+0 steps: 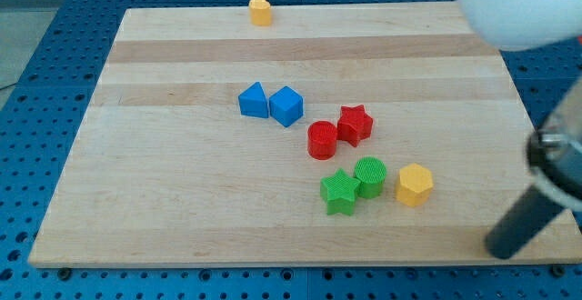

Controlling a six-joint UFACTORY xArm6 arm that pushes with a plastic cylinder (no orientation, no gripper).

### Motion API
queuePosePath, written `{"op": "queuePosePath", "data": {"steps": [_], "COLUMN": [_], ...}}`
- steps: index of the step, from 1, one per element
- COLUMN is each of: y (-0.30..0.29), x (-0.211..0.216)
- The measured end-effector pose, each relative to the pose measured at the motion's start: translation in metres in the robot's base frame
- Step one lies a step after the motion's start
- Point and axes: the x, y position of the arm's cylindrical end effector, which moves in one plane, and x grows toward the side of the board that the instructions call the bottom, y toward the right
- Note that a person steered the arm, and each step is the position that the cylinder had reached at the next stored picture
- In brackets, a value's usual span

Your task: Place the hexagon right to the red star

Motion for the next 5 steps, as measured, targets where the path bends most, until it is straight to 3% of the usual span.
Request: {"op": "queuePosePath", "data": {"steps": [1,3,5], "y": [-0.032,-0.029,-0.052], "x": [-0.023,-0.075,-0.02]}}
